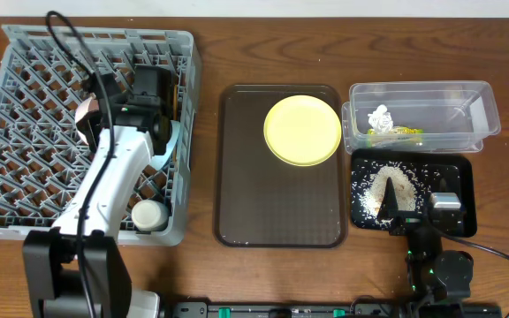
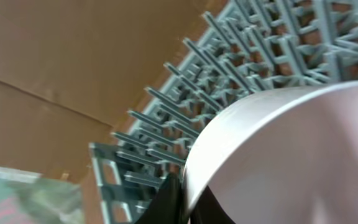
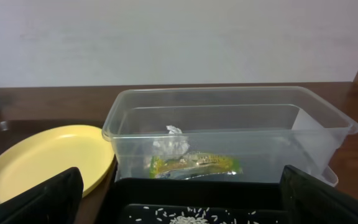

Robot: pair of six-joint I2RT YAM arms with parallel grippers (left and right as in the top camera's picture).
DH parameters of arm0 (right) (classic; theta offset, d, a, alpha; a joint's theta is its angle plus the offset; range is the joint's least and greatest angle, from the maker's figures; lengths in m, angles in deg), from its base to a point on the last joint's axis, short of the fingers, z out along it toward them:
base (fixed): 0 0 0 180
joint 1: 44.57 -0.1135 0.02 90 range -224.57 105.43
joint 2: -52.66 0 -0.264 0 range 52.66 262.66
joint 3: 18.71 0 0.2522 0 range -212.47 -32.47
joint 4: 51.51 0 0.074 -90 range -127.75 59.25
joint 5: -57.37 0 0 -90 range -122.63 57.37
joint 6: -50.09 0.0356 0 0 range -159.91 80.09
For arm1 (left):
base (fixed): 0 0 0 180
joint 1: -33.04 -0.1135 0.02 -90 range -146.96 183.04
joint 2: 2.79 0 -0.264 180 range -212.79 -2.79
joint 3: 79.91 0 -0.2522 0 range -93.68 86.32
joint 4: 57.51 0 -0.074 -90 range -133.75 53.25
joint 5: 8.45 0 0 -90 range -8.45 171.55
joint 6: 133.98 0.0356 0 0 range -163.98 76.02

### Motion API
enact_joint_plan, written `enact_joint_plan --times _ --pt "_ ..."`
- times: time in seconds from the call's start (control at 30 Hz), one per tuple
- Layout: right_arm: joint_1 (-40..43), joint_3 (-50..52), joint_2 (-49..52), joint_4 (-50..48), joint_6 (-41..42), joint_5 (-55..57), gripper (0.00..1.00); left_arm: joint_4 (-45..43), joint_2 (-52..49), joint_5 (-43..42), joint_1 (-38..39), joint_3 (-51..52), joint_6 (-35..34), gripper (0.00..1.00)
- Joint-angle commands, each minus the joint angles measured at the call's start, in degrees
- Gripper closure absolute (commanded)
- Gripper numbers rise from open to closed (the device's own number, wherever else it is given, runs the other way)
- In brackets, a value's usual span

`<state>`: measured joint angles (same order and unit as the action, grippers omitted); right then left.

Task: Sort waste into correct bins and load items into the dishwasher
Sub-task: 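Carry the pink-white bowl over to the dish rack, then lower the pink-white bowl upright into the rack slots and release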

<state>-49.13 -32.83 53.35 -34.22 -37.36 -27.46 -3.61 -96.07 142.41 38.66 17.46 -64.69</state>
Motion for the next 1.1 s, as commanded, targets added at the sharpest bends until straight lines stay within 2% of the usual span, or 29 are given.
enact_joint_plan --times 0.0,0.27,0.57,0.73,1.07 --pt "0.4 0.0 -0.3 0.1 0.6 0.4 0.01 0.1 -2.5 7.3 0.3 0.9 0.5 0.93" --pt "0.4 0.0 -0.3 0.1 0.6 0.4 0.01 1.3 -6.5 8.4 1.2 0.9 0.5 0.93" --pt "0.4 0.0 -0.3 0.2 0.6 0.4 0.01 3.7 -6.7 15.2 6.5 1.0 0.5 0.92" --pt "0.4 0.0 -0.3 0.1 0.6 0.4 0.01 3.0 -6.7 22.6 6.9 1.0 0.5 0.92" --pt "0.4 0.0 -0.3 0.2 0.6 0.4 0.01 0.9 -7.2 22.1 6.1 1.0 0.5 0.92"
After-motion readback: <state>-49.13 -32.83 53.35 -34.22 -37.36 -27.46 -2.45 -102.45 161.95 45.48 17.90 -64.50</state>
